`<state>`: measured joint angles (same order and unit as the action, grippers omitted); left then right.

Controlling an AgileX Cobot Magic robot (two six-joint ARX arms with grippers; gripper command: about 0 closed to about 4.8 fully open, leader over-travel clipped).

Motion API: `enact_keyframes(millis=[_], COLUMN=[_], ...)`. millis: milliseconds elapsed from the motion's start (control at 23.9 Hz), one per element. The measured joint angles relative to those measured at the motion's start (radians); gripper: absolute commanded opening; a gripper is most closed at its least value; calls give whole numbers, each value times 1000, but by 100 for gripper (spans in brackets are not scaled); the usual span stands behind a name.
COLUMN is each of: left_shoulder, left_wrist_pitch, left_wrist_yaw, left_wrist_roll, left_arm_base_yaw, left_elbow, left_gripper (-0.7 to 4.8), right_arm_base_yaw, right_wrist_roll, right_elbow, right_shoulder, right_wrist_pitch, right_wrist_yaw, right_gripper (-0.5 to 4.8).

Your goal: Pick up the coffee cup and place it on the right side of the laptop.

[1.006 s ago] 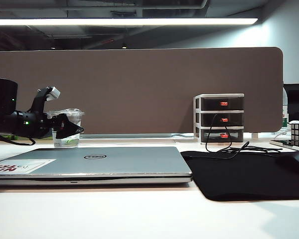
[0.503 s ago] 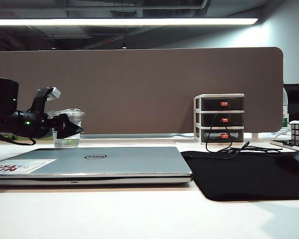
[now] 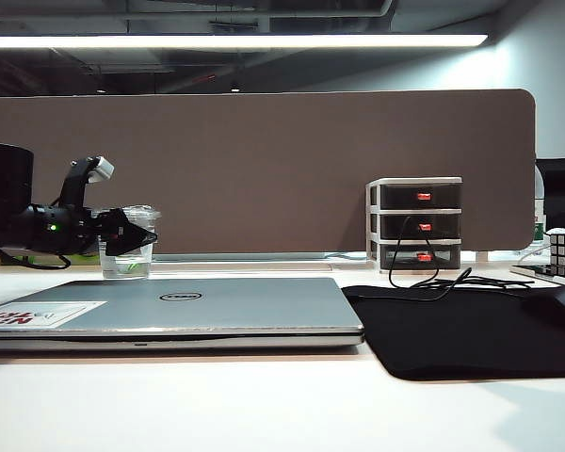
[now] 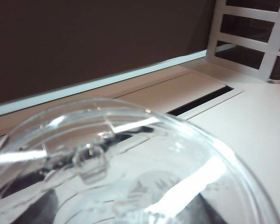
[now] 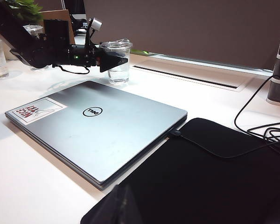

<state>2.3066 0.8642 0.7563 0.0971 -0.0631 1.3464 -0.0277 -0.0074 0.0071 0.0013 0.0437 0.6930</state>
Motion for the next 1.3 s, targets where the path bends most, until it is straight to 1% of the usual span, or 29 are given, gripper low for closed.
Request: enact_keyframes(millis=[210, 461, 671, 755, 1299], left_shoulder=[0, 0, 0, -3, -3], left_wrist_pitch=[-1, 27, 132, 153, 248], left_wrist_yaw=[26, 103, 123, 135, 137], left_wrist_roll=[0, -6, -82, -101, -121], left_arm_base_yaw=[0, 2, 19, 55, 318], left_elbow=[0, 0, 1, 1, 0], left_gripper=[339, 339, 339, 339, 339], right_arm_base_yaw=[0, 0, 0, 0, 0], right_wrist_roll=[0, 0, 0, 0, 0], right_elbow=[0, 0, 0, 0, 0], right_shoulder=[0, 0, 0, 0, 0], right_wrist_pitch=[0, 0, 0, 0, 0], right_wrist_yaw=[0, 0, 0, 1, 1], right_gripper=[-1, -1, -1, -1, -1])
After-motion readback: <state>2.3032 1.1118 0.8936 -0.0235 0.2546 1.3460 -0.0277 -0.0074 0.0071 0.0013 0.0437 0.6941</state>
